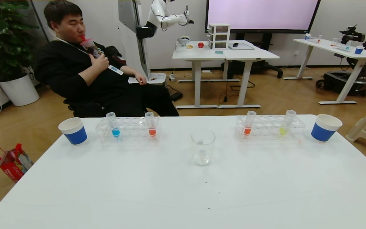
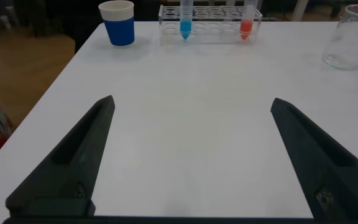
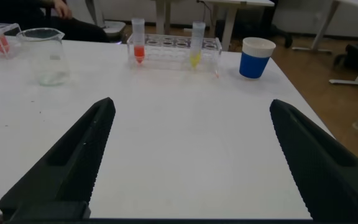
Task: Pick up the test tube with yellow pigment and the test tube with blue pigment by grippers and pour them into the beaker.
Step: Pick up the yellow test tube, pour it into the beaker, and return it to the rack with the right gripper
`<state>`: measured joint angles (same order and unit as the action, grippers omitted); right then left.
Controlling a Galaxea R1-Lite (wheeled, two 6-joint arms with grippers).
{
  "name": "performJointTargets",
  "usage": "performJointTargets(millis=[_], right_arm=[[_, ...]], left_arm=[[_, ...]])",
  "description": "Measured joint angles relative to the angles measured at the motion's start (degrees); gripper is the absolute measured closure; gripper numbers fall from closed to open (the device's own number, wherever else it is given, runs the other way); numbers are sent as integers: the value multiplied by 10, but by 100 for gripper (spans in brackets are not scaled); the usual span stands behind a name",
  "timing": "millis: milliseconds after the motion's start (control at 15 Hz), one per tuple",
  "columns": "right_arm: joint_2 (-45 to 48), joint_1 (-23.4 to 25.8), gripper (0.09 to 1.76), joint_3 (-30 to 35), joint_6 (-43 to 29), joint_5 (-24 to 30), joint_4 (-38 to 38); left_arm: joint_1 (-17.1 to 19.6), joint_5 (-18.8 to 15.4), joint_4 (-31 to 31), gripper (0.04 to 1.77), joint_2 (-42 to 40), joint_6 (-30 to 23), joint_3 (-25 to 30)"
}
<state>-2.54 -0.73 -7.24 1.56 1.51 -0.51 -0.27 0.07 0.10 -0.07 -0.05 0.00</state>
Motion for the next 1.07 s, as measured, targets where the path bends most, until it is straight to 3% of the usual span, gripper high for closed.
performJointTargets(millis=[267,733,1067], right_arm=[[-131,-13,11,-68,-11,3,-78],[-500,-8,11,-128,-26,5,-349],[-750,40,11,-150,-27,37,-548]], left_arm=[[0,0,0,6,0,0,0],[0,0,0,6,0,0,0],[0,0,0,6,0,0,0]])
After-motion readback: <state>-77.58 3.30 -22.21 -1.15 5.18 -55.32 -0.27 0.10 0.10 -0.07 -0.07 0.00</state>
